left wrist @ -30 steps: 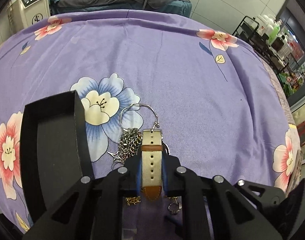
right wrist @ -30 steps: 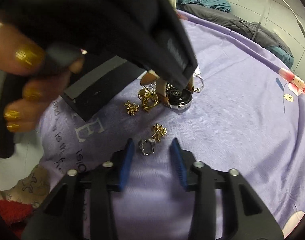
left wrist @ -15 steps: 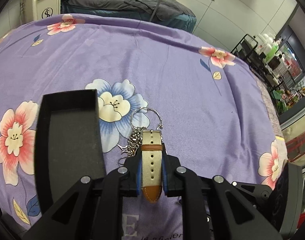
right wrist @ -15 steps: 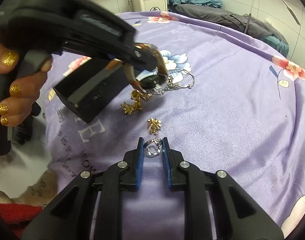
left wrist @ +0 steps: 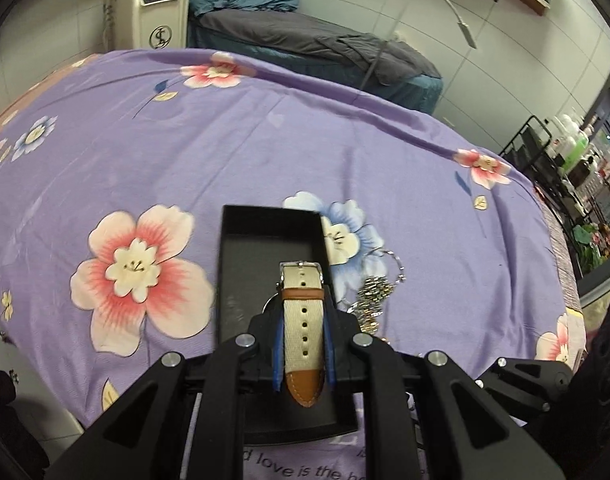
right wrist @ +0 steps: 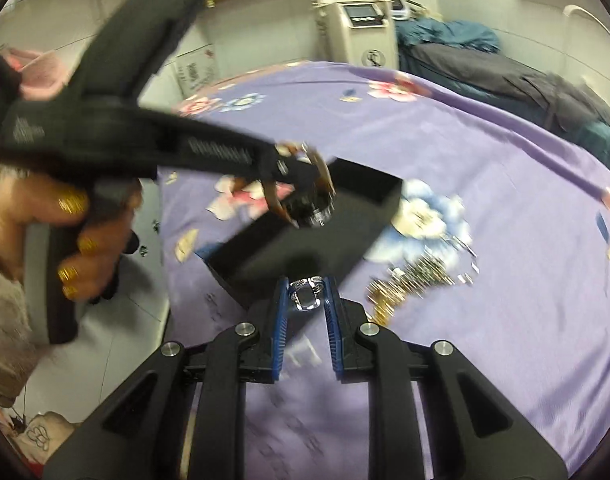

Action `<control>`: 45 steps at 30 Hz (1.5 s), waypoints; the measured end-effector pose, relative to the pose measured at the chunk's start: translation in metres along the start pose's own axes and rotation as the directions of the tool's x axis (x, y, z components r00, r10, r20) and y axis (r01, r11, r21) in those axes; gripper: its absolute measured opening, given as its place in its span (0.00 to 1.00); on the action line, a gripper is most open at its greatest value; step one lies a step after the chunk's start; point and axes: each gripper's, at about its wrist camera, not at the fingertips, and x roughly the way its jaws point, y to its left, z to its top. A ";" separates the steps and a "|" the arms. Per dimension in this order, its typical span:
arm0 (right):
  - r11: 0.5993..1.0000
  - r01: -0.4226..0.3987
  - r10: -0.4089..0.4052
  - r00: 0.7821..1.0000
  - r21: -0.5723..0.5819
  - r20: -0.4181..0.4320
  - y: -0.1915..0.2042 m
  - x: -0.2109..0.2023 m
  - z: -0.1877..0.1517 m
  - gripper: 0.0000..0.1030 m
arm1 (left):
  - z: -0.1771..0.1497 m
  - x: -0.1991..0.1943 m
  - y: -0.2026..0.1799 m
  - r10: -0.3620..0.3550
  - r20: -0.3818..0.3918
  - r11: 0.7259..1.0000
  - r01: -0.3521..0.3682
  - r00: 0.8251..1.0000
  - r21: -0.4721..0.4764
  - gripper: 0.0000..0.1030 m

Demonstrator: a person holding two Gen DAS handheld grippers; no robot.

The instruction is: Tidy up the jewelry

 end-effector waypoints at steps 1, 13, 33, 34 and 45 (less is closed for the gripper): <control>1.000 -0.008 0.008 1.000 -0.019 -0.005 0.005 0.004 0.004 0.18 | -0.002 0.002 0.005 0.003 -0.006 1.000 -0.003 1.000 -0.008 0.14; 0.996 0.020 -0.022 0.999 -0.085 -0.033 0.032 0.034 0.014 0.27 | -0.015 0.020 0.013 0.065 -0.047 0.998 -0.065 0.997 -0.002 0.16; 0.973 0.152 -0.154 0.988 0.173 -0.002 -0.038 -0.015 -0.033 0.55 | -0.028 -0.004 -0.012 0.048 0.071 0.997 -0.052 0.996 0.050 0.88; 0.968 0.166 -0.167 0.986 0.188 -0.011 -0.045 -0.016 -0.036 0.55 | -0.029 -0.003 -0.019 0.041 0.075 0.996 -0.046 0.996 0.076 0.88; 0.968 0.206 -0.201 0.978 0.141 -0.050 -0.055 -0.012 -0.056 0.55 | -0.028 0.024 -0.061 -0.021 0.031 0.974 0.013 0.999 0.227 0.69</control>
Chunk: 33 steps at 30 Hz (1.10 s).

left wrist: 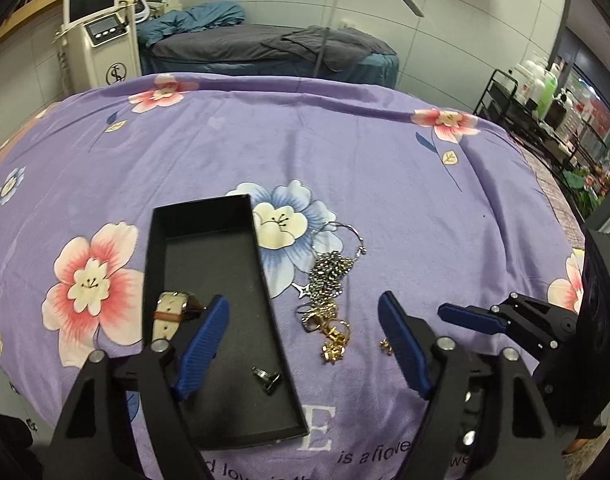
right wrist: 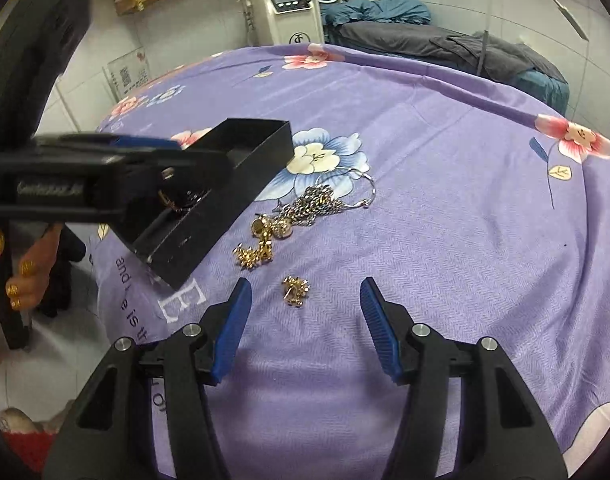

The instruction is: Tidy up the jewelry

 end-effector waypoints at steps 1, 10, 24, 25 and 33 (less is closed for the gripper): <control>1.000 0.004 -0.004 1.000 -0.005 -0.007 0.001 0.003 -0.001 0.55 | 0.002 0.003 -0.003 -0.001 -0.003 1.000 0.001 1.000 0.018 0.68; 1.000 0.023 -0.023 0.999 -0.001 -0.029 -0.002 0.012 -0.001 0.54 | 0.033 0.052 -0.021 0.021 -0.091 0.994 -0.011 0.996 0.112 0.52; 0.999 0.044 -0.043 0.998 0.016 -0.036 -0.010 0.017 0.002 0.54 | 0.064 0.138 -0.035 0.076 -0.286 0.990 -0.039 0.955 0.134 0.10; 0.999 0.048 -0.047 0.998 0.023 -0.039 -0.012 0.018 0.003 0.54 | 0.063 0.138 -0.037 0.074 -0.290 0.990 -0.035 0.954 0.138 0.08; 0.999 0.033 -0.032 0.999 0.021 -0.040 -0.008 0.021 0.001 0.54 | 0.063 0.109 -0.021 -0.059 -0.217 0.998 0.059 0.974 -0.009 0.03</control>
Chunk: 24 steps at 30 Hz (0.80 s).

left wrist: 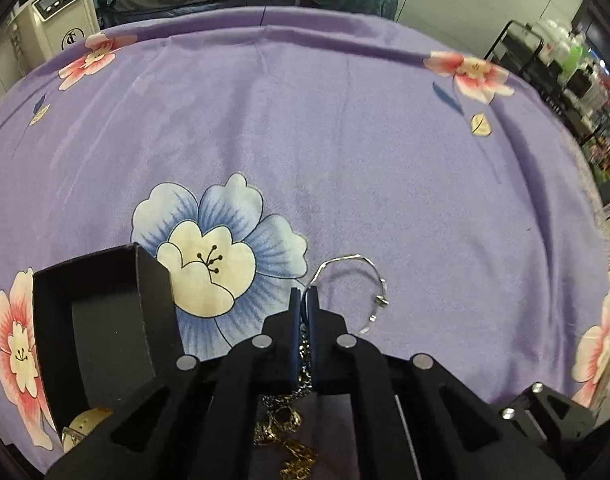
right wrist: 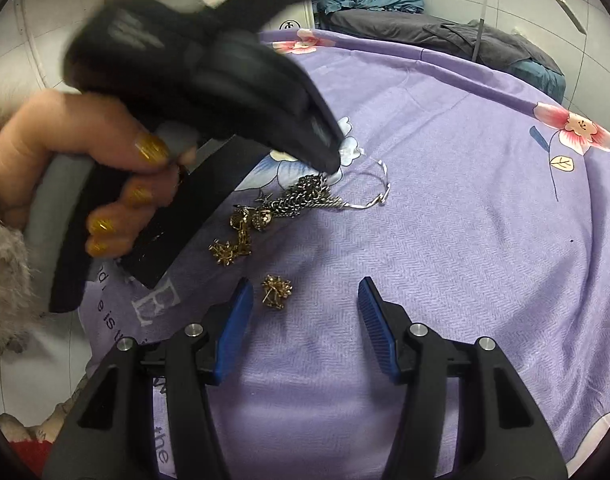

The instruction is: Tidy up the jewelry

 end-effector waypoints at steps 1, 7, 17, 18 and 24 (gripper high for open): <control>1.000 -0.001 0.001 1.000 0.004 0.000 -0.001 0.000 0.000 0.54 | 0.000 -0.009 0.000 -0.009 0.025 1.000 0.009 1.000 0.000 0.03; 0.998 -0.009 0.006 0.999 0.063 0.051 -0.012 -0.007 0.007 0.54 | -0.006 -0.069 -0.003 -0.058 0.146 0.998 0.054 0.988 0.029 0.03; 0.992 -0.127 0.124 0.987 0.018 0.105 -0.004 0.006 0.051 0.40 | -0.007 -0.102 0.004 -0.159 0.178 0.987 0.160 0.971 0.011 0.03; 0.988 -0.153 0.149 0.983 0.027 0.111 -0.005 0.011 0.055 0.38 | -0.008 -0.106 0.003 -0.159 0.183 0.987 0.159 0.970 0.016 0.03; 0.982 -0.185 0.187 0.975 -0.027 0.123 0.003 0.020 0.074 0.08 | -0.012 -0.112 0.002 -0.135 0.188 0.991 0.131 0.973 0.035 0.03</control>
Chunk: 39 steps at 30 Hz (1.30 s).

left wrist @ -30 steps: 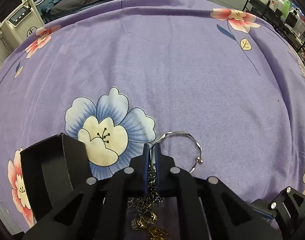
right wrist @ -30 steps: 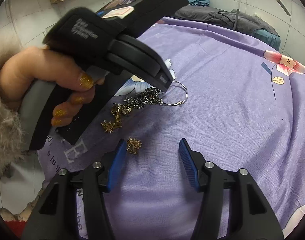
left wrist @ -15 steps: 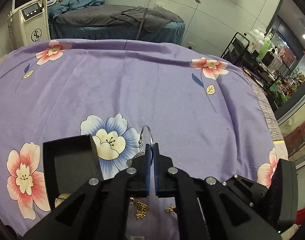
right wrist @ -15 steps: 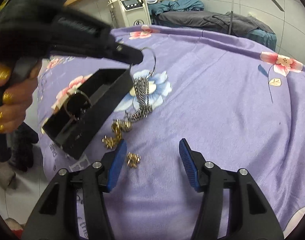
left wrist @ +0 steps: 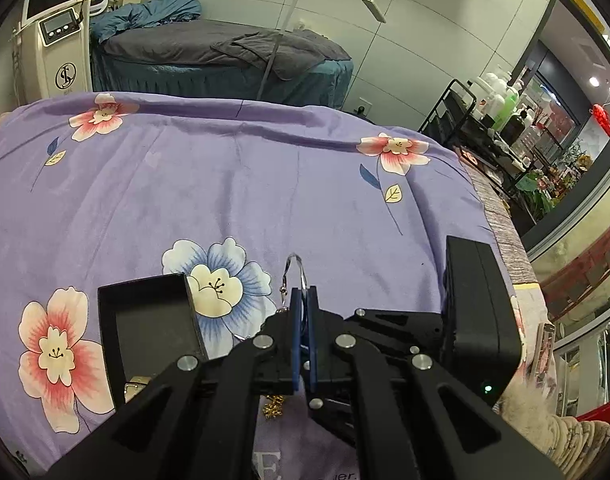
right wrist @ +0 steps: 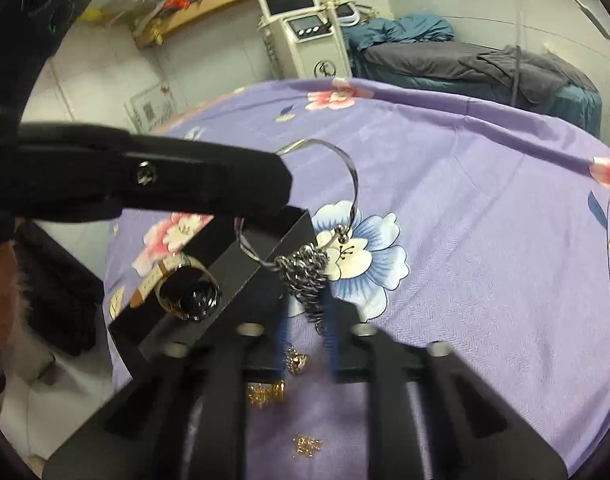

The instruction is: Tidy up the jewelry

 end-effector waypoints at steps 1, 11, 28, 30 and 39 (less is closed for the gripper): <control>1.000 -0.014 0.014 1.000 -0.012 -0.007 0.001 0.000 0.002 0.08 | -0.001 0.001 0.002 0.008 -0.001 1.000 -0.008 1.000 -0.001 0.03; 0.996 -0.091 0.091 0.996 0.011 -0.024 0.006 -0.020 -0.007 0.08 | -0.013 0.014 0.020 0.056 -0.027 0.998 -0.056 0.998 -0.023 0.03; 0.961 -0.242 0.221 0.963 0.132 0.152 -0.011 -0.104 0.047 0.07 | -0.037 0.029 0.057 0.085 -0.073 0.987 -0.094 0.994 -0.128 0.03; 0.965 -0.235 0.214 0.961 0.114 0.173 -0.010 -0.115 0.052 0.07 | -0.037 0.026 0.058 0.083 -0.063 0.987 -0.090 0.995 -0.130 0.03; 0.994 0.011 -0.017 0.998 -0.111 -0.054 0.011 -0.064 0.041 0.49 | -0.034 0.023 0.053 0.103 -0.056 0.989 -0.108 0.993 -0.099 0.03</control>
